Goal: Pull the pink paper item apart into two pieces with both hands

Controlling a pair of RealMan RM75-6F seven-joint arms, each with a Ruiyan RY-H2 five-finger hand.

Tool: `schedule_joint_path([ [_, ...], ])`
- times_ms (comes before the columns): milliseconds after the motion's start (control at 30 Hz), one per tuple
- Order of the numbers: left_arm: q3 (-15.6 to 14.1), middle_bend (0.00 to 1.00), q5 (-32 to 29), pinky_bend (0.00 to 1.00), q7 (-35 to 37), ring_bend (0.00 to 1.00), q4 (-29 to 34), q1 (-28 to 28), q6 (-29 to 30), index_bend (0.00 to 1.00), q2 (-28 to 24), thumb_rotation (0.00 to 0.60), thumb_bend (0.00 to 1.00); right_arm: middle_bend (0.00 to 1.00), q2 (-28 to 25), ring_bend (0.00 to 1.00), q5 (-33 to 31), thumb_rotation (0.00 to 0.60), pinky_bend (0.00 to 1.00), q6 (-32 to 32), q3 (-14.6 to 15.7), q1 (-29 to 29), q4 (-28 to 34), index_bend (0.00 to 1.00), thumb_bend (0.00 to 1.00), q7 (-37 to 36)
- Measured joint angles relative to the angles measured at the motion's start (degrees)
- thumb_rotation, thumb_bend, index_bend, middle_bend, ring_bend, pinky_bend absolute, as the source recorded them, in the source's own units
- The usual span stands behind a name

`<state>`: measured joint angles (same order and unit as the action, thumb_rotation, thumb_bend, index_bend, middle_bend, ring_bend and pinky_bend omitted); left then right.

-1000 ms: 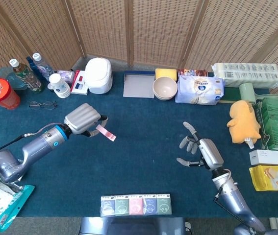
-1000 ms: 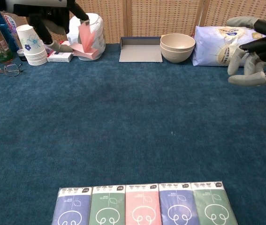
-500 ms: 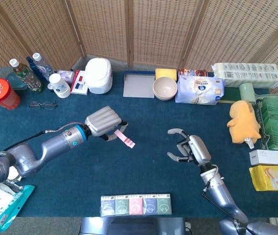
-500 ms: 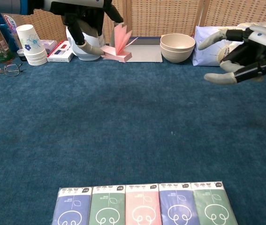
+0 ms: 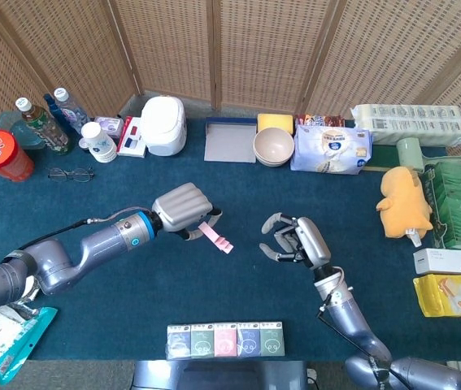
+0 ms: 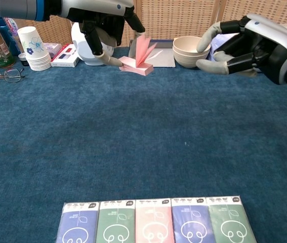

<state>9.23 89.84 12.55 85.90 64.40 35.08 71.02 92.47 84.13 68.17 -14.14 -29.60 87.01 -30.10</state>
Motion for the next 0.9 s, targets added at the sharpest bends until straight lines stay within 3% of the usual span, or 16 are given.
schedule_joint_path([
  [900,-0.69,1.00,-3.08,1.00,-1.97,1.00,-0.11,3.42,-2.06,0.65,2.50,0.600,0.39,1.00,1.33,1.00,-0.04,0.600,1.00,-1.90,1.15,-3.34,2.85,0.49,0.31,2.79],
])
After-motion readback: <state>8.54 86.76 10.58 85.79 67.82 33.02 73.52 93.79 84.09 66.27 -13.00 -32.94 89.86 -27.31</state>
